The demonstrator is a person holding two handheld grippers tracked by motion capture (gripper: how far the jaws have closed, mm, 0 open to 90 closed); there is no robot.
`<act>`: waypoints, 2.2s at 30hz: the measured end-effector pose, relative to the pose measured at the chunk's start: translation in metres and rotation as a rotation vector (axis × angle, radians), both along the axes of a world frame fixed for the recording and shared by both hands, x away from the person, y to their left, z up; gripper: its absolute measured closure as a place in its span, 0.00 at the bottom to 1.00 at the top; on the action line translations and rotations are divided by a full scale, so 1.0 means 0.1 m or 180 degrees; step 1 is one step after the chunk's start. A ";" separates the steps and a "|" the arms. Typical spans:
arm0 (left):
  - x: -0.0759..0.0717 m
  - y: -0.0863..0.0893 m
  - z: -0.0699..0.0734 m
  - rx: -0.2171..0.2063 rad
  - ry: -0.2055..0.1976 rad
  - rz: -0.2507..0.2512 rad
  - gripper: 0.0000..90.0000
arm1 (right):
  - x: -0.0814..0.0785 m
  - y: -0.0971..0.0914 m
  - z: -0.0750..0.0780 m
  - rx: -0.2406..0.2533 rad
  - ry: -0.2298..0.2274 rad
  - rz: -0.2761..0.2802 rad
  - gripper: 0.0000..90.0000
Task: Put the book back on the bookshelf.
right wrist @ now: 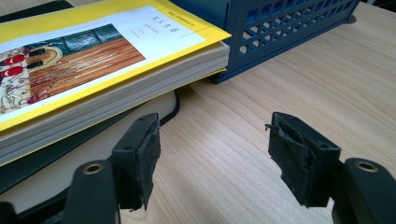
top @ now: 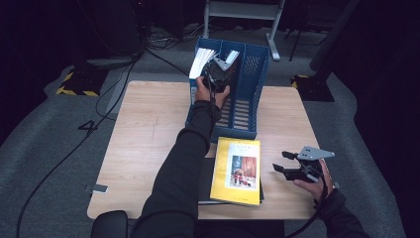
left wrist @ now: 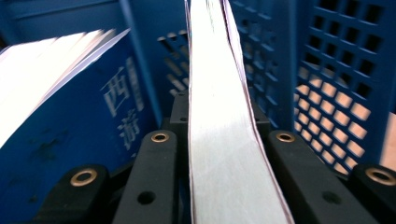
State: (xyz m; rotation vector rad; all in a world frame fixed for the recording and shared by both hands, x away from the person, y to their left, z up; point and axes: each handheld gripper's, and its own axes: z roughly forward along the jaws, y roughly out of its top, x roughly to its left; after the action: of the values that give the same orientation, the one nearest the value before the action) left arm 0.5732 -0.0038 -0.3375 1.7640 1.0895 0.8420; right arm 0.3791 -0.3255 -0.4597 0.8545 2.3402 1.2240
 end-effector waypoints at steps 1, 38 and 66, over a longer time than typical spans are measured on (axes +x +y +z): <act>0.00 0.00 -0.01 -0.0015 -0.0019 0.0073 0.82 | 0.00 0.00 0.00 -0.0009 -0.0004 -0.0002 0.38; -0.39 0.26 0.07 0.0170 0.0030 -0.0267 0.65 | 0.00 0.05 -0.01 -0.0116 0.0015 0.0003 0.36; -0.97 0.63 -0.18 0.0440 0.0041 -0.0877 0.51 | 0.00 0.16 -0.07 -0.0163 0.0133 0.0194 0.35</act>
State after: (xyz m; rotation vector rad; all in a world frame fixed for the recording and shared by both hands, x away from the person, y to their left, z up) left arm 0.4763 0.0591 -0.3556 1.9820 0.7872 0.7500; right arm 0.3792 -0.3097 -0.4663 0.8047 2.4365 1.1755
